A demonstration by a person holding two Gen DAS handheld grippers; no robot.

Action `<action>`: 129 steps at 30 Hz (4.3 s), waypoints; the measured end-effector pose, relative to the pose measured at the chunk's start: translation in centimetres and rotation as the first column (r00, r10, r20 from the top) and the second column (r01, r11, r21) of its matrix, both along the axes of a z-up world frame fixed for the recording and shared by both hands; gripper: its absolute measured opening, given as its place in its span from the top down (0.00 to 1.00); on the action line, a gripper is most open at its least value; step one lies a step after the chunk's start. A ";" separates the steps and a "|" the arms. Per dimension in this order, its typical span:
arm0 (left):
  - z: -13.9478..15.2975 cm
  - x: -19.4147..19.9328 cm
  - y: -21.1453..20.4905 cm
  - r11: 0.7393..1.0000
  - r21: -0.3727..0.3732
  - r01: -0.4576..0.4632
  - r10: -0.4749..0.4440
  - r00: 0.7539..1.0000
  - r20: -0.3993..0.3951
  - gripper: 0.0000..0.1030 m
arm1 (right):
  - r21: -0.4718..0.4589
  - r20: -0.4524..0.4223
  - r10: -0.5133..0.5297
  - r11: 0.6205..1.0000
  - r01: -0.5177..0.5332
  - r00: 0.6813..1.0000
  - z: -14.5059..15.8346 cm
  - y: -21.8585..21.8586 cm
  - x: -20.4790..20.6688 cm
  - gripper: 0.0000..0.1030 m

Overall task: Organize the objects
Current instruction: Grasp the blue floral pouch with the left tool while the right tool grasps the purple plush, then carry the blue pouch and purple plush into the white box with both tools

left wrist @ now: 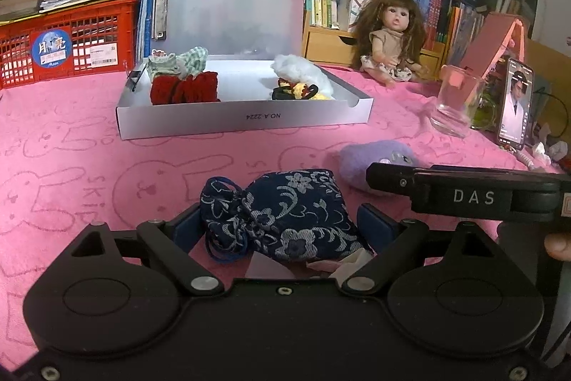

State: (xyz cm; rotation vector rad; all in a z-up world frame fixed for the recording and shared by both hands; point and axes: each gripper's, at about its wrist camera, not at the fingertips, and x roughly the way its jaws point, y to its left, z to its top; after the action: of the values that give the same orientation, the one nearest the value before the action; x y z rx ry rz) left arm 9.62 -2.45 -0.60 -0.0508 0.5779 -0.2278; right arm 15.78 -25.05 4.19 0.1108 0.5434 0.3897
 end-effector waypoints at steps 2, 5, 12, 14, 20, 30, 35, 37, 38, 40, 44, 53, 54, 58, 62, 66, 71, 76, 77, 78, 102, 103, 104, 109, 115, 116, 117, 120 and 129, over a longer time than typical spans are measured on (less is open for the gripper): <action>0.0 0.0 -0.1 1.000 0.003 0.002 -0.002 1.000 0.002 0.14 | 0.000 -0.003 0.001 1.000 -0.001 1.000 0.0 0.0 0.0 0.08; 0.0 0.0 -0.1 1.000 0.001 -0.001 0.001 1.000 0.003 0.16 | 0.001 -0.004 0.000 1.000 0.000 1.000 0.0 0.0 0.1 0.08; 1.3 -0.3 1.1 0.997 -0.072 -0.040 0.043 0.998 0.040 0.51 | -0.002 -0.004 0.000 1.000 0.000 1.000 0.0 0.0 0.1 0.08; 1.5 -0.1 1.2 0.997 -0.058 -0.053 0.055 0.998 0.039 0.51 | -0.005 -0.004 0.001 1.000 -0.001 1.000 0.0 0.0 0.1 0.08; 1.5 -0.1 1.3 0.996 -0.057 -0.064 0.066 0.997 0.048 0.52 | -0.007 -0.005 0.001 1.000 -0.001 1.000 0.0 0.0 0.1 0.08; 2.8 -0.5 1.6 0.996 -0.060 -0.061 0.067 0.993 0.097 0.52 | -0.059 -0.009 0.007 0.998 -0.008 1.000 0.1 0.7 0.2 0.08; 2.8 -0.5 1.8 0.996 -0.061 -0.067 0.073 0.993 0.094 0.52 | -0.079 -0.003 0.008 0.997 -0.008 1.000 0.2 1.0 0.2 0.08; 2.7 -0.6 2.0 0.995 -0.063 -0.072 0.077 0.993 0.090 0.52 | -0.076 0.003 0.004 0.997 -0.003 1.000 0.2 0.9 0.1 0.08; 2.7 -0.6 2.0 0.995 -0.064 -0.074 0.080 0.993 0.088 0.52 | -0.075 0.007 0.004 0.997 -0.003 1.000 0.2 0.9 0.0 0.09; 2.7 -0.7 2.2 0.995 -0.065 -0.080 0.085 0.993 0.085 0.52 | -0.075 0.011 0.007 0.997 -0.006 1.000 0.2 0.8 -0.1 0.09; 2.6 -0.7 2.5 0.994 -0.067 -0.090 0.095 0.992 0.083 0.52 | -0.081 0.028 0.018 0.997 -0.016 0.999 0.3 1.0 -0.3 0.18; 2.5 -0.5 2.6 0.993 -0.070 -0.096 0.102 0.992 0.076 0.52 | -0.100 0.066 0.065 0.993 -0.058 0.996 0.3 1.3 -1.0 0.38; 2.5 -0.5 2.6 0.993 -0.070 -0.097 0.102 0.992 0.076 0.52 | -0.099 0.069 0.062 0.994 -0.055 0.996 0.3 1.3 -1.0 0.39; 2.5 -0.5 2.7 0.993 -0.070 -0.099 0.104 0.992 0.077 0.52 | -0.087 0.076 0.049 0.995 -0.043 0.996 0.4 1.1 -1.1 0.42; 2.9 -0.4 2.9 0.993 -0.064 -0.101 0.107 0.990 0.091 0.52 | -0.083 0.089 0.045 0.996 -0.038 0.995 0.4 1.0 -1.3 0.44; 3.4 -0.3 3.2 0.992 -0.064 -0.107 0.114 0.988 0.107 0.52 | -0.055 0.063 0.047 0.998 -0.044 0.997 0.5 0.5 -1.0 0.44; 3.8 0.2 3.5 0.993 -0.055 -0.107 0.113 0.986 0.120 0.52 | -0.034 0.054 0.036 0.999 -0.034 0.998 0.7 0.4 -0.8 0.45; 3.9 1.2 4.0 0.992 -0.059 -0.112 0.118 0.987 0.112 0.52 | -0.036 0.072 0.026 0.999 -0.024 0.997 1.4 0.7 -0.3 0.45; 3.9 1.4 4.1 0.992 -0.059 -0.114 0.120 0.986 0.113 0.52 | -0.033 0.075 0.024 0.999 -0.022 0.997 1.6 0.7 -0.2 0.46; 3.9 1.6 4.1 0.992 -0.060 -0.115 0.121 0.986 0.113 0.52 | -0.030 0.077 0.022 0.999 -0.020 0.997 1.7 0.7 0.0 0.46; 4.5 10.3 5.9 0.975 -0.117 -0.189 0.199 0.976 0.089 0.52 | 0.018 0.079 -0.010 1.000 0.009 0.997 5.1 2.7 6.7 0.48; 4.3 10.9 5.9 0.974 -0.114 -0.195 0.206 0.975 0.089 0.52 | 0.022 0.076 -0.012 1.000 0.011 0.997 5.1 2.8 7.1 0.48; 4.2 11.3 5.9 0.973 -0.110 -0.201 0.212 0.973 0.094 0.52 | 0.025 0.075 -0.013 1.000 0.011 0.997 5.0 2.9 7.6 0.48; 3.6 13.5 5.9 0.973 -0.091 -0.213 0.223 0.967 0.124 0.52 | 0.045 0.038 -0.032 0.999 0.030 0.999 4.6 3.4 10.6 0.48; 3.5 15.6 5.5 0.973 -0.087 -0.213 0.223 0.965 0.134 0.52 | 0.048 0.015 -0.039 0.998 0.039 0.999 4.0 4.2 13.0 0.48; 3.4 15.8 5.4 0.974 -0.083 -0.211 0.221 0.966 0.136 0.52 | 0.051 0.014 -0.038 0.998 0.037 0.999 4.0 4.3 13.2 0.48; 3.4 16.1 5.3 0.975 -0.079 -0.209 0.218 0.966 0.138 0.52 | 0.052 0.013 -0.037 0.998 0.036 0.999 4.0 4.4 13.5 0.48; 3.3 16.9 5.1 0.976 -0.071 -0.206 0.214 0.966 0.143 0.52 | 0.046 0.014 -0.030 0.998 0.030 0.999 4.0 4.9 14.2 0.48; 3.0 18.7 4.9 0.975 -0.063 -0.212 0.219 0.965 0.144 0.52 | 0.054 -0.002 -0.016 0.998 0.016 1.000 3.4 5.4 15.5 0.48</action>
State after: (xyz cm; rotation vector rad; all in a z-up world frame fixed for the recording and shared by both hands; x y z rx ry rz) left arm 28.28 2.46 2.35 -0.1407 0.4124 -0.0327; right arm 31.26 -19.62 7.62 0.1676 0.5335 0.3884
